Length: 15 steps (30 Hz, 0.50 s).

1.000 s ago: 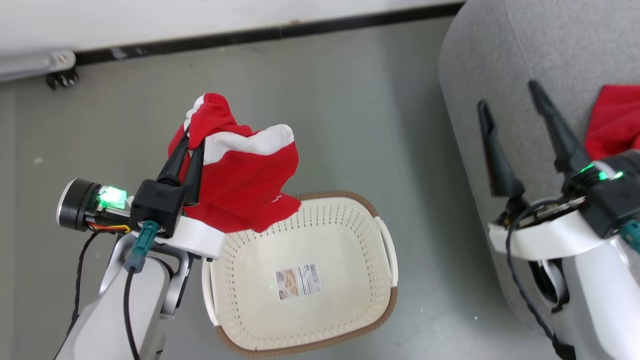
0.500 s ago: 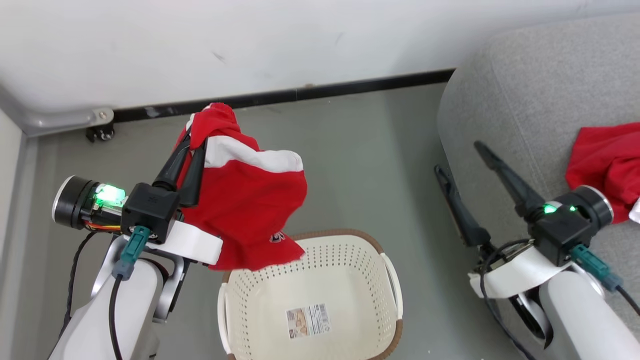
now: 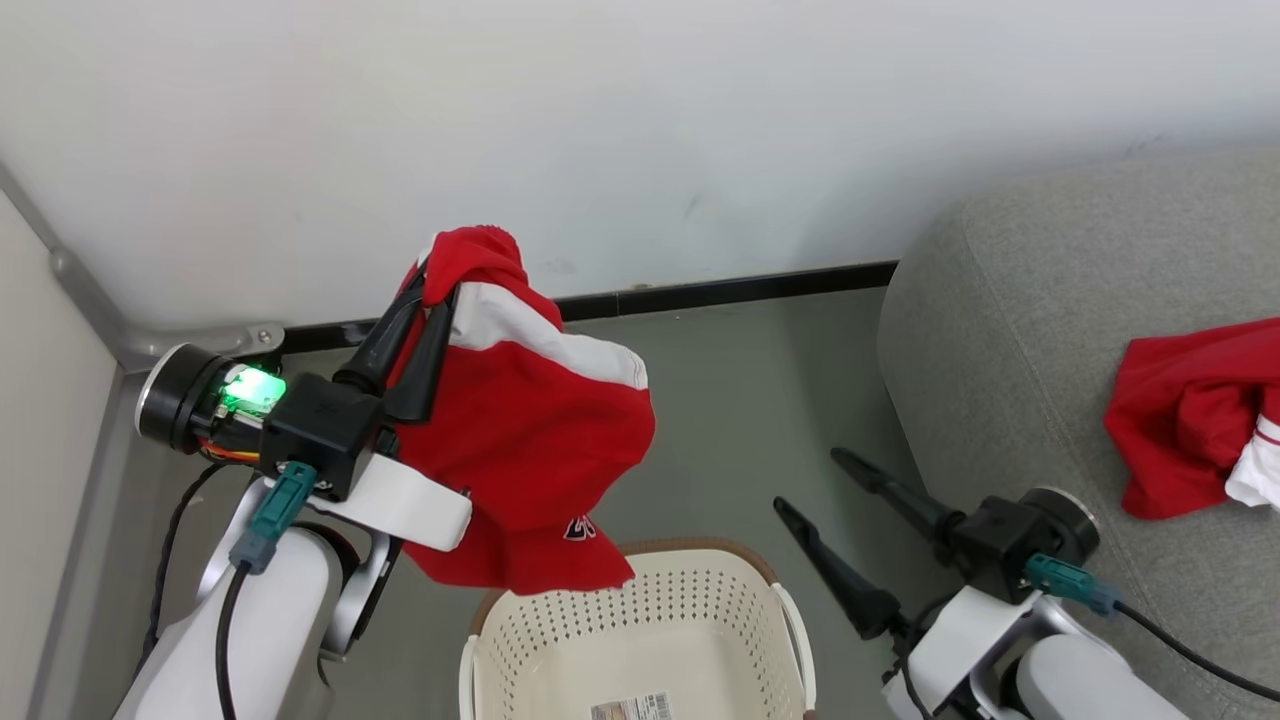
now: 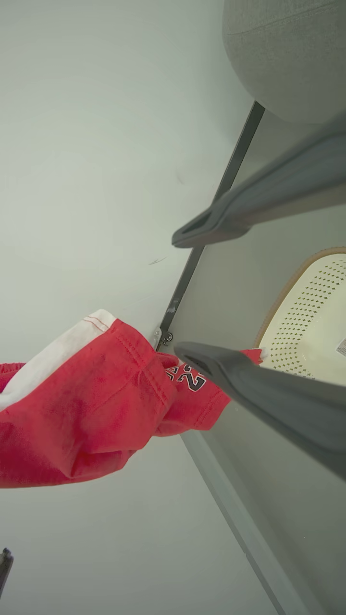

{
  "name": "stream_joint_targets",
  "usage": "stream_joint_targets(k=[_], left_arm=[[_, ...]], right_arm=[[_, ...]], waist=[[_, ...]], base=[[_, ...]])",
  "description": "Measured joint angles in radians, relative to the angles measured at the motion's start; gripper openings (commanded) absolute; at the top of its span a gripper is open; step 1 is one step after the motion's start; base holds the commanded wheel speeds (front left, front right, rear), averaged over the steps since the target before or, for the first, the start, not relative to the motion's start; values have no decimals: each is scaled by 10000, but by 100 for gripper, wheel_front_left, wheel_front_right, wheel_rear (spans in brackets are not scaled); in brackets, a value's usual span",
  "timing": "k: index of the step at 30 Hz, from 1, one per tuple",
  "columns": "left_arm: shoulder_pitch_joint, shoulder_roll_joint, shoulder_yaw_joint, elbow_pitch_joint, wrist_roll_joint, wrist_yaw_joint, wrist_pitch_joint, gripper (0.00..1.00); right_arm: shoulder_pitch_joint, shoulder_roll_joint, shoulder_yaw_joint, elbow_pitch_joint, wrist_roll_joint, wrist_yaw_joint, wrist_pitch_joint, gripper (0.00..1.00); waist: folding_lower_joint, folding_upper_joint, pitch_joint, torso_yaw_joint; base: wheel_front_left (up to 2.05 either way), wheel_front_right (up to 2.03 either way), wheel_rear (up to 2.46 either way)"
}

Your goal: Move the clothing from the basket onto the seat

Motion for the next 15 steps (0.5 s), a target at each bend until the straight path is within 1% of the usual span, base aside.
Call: stream_joint_targets(k=[6, 9, 15], left_arm=[[0, -23, -144, -215, 0, -15, 301, 0], [0, -48, -245, -339, 0, -104, 443, 0], [-1, -142, -497, -658, 2, -226, 694, 0]], right_arm=[[-133, 88, 865, 130, 1091, 0, 203, 100], [-181, 228, 1304, 257, 1661, 0, 382, 100], [-370, 240, 1939, 518, 2596, 0, 593, 100]], waist=[[0, 0, -311, 75], [0, 0, -422, 123], [0, 0, -552, 268]], base=[[0, 0, 0], [0, 0, 0], [0, 0, 0]])
